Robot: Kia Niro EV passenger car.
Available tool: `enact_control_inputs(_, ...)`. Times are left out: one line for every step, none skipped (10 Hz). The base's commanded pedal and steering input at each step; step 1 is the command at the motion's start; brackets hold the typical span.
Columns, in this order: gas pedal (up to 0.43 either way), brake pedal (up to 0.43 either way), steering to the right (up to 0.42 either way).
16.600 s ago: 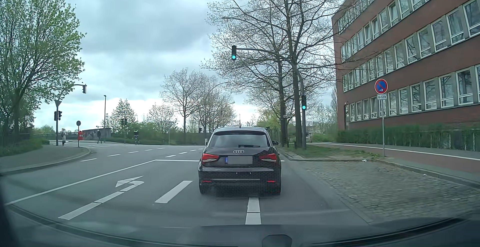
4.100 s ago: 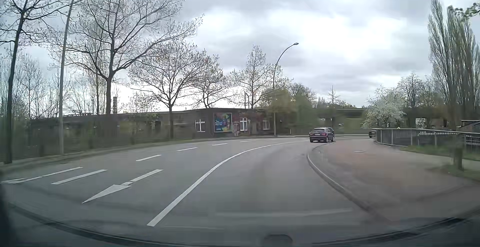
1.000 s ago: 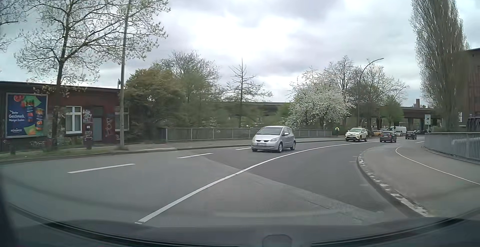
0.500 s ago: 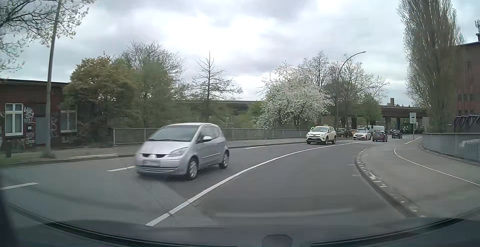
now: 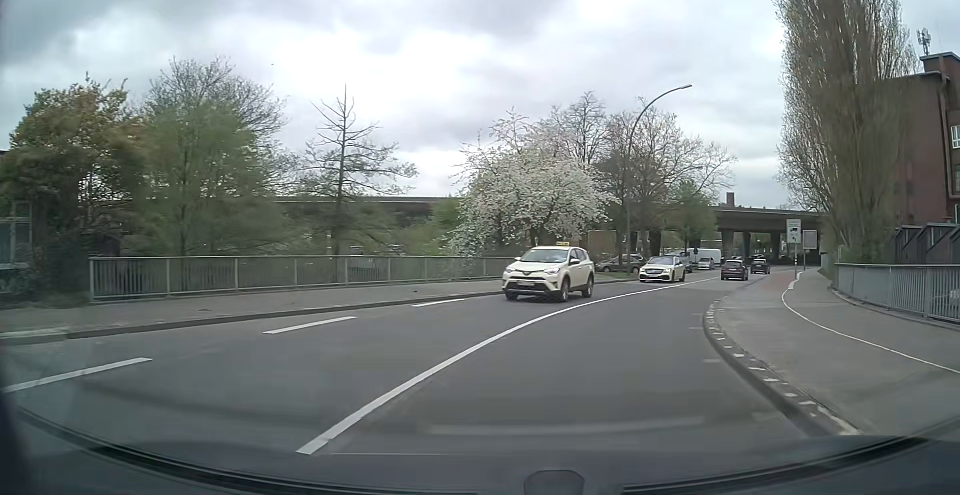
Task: Follow the waypoints while adhering to traffic rules and regulations
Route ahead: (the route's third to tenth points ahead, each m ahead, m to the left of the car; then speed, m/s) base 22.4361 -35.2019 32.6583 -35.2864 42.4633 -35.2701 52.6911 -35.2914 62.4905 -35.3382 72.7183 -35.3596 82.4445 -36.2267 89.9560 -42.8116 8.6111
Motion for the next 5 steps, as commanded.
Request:
enact_control_inputs(0.138, 0.0, 0.113)
enact_control_inputs(0.15, 0.006, 0.119)
enact_control_inputs(0.15, 0.0, 0.122)
enact_control_inputs(0.15, 0.0, 0.122)
enact_control_inputs(0.157, 0.006, 0.119)
